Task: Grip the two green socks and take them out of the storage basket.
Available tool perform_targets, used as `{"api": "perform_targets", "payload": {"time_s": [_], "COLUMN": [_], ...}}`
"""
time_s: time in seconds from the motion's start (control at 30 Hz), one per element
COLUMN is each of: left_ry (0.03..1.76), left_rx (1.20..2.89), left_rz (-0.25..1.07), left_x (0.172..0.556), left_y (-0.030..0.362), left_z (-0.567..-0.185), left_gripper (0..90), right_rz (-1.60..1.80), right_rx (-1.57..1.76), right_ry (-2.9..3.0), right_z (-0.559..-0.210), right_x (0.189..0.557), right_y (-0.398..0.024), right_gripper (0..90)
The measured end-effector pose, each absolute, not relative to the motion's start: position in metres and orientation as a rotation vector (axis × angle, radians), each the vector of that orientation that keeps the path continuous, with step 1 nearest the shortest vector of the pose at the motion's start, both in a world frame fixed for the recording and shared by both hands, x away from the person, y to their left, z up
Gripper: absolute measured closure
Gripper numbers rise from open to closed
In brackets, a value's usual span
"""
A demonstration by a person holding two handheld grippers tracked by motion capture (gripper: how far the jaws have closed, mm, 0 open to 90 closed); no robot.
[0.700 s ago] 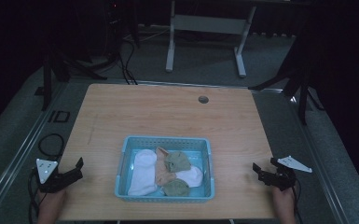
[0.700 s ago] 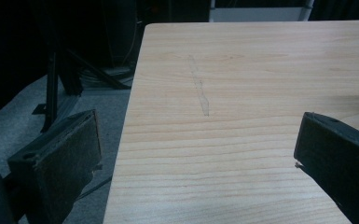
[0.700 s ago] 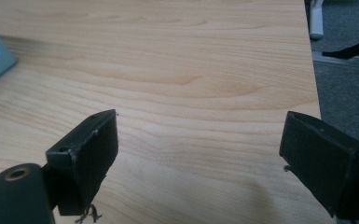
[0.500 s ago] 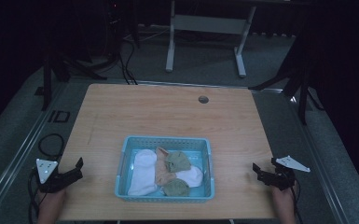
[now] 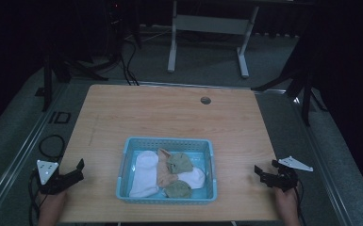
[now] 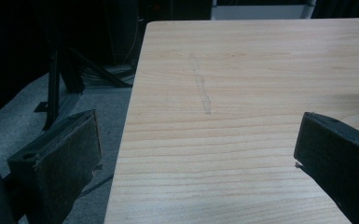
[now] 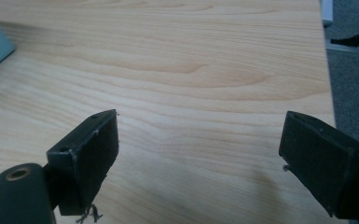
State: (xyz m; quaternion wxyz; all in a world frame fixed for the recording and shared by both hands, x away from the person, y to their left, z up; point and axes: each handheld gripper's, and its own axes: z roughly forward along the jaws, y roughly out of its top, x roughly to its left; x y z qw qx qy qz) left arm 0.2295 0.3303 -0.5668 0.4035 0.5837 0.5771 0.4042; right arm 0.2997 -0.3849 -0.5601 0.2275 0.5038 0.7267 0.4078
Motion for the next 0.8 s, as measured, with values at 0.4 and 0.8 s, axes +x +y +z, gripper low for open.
{"api": "perform_targets", "payload": {"time_s": [0.4, 0.8], "left_ry": [1.453, 1.453], "left_rx": [1.481, 1.484], "left_rz": [1.02, 1.021], "left_x": [0.2297, 0.2298], "left_y": [0.33, 0.3298], "left_z": [-0.5668, -0.5668], "left_gripper": [0.3, 0.4], "right_rz": [1.191, 1.246], "right_rx": [1.272, 1.131], "right_ry": [2.195, 2.349], "right_z": [-0.5595, -0.5579], "right_x": [0.3053, 0.3038], "right_y": [-0.3848, -0.3818], "right_gripper": [11.5, 12.6]}}
